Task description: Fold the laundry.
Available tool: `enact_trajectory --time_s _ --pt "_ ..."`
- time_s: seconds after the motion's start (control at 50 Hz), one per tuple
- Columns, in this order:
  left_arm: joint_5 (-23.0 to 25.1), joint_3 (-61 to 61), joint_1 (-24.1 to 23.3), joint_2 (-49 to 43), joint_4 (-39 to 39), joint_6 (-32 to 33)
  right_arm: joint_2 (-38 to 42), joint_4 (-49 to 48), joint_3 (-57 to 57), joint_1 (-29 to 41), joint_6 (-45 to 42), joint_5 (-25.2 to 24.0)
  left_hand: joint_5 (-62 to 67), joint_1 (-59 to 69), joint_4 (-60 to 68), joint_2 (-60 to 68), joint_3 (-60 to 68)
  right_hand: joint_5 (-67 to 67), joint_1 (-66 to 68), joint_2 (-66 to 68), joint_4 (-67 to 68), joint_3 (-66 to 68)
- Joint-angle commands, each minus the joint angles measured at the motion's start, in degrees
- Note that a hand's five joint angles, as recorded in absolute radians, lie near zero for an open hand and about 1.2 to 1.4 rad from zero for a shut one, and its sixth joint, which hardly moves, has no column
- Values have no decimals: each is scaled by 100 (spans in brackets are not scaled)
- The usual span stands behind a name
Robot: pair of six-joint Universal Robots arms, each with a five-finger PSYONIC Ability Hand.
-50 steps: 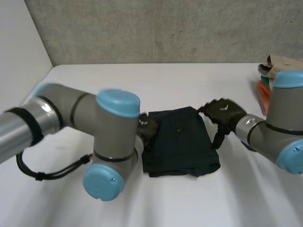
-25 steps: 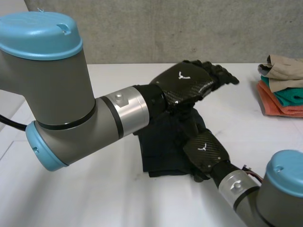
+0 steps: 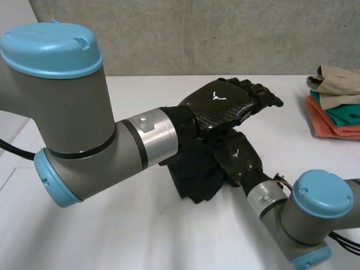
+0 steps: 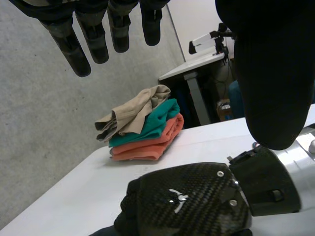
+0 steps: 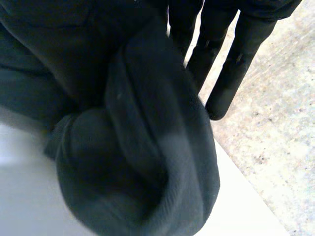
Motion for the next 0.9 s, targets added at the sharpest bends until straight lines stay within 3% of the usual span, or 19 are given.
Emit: enact_trajectory --time_s 0.02,0.16,0.28,0.42,0.54,0.62,0.74,0.9 --pt "-16 -12 11 2 6 -9 110 44 -460 -7 9 12 -151 94 -49 -44 -65 2106 2298 1601 1642 1670" --pt "-254 67 107 107 23 -9 -22 35 -1101 -42 79 30 -151 94 -49 -44 -65 2106 2298 1601 1642 1670" --pt "-412 155 213 406 251 -79 -452 27 -1980 -560 535 100 -151 94 -49 -44 -65 2106 2298 1601 1642 1670" --pt "-711 129 266 757 717 -545 -541 -17 -3096 -1683 1343 390 -151 94 -49 -44 -65 2106 2298 1601 1642 1670" --pt "-693 76 248 802 761 -686 -523 -44 -3703 -2633 1871 346 -151 94 -49 -44 -65 2106 2298 1601 1642 1670" --pt "-684 6 239 784 761 -686 -59 -52 -4116 -3381 2398 241 -151 94 -49 -44 -65 2106 2298 1601 1642 1670" --pt "-693 -117 213 723 761 -677 1198 -52 -4608 -4199 2874 -689 -151 94 -49 -44 -65 2106 2298 1601 1642 1670" --pt "-684 -355 187 705 770 -651 2799 -35 -5057 -5166 2883 -2667 -151 94 -49 -44 -65 2106 2298 1601 1642 1670"
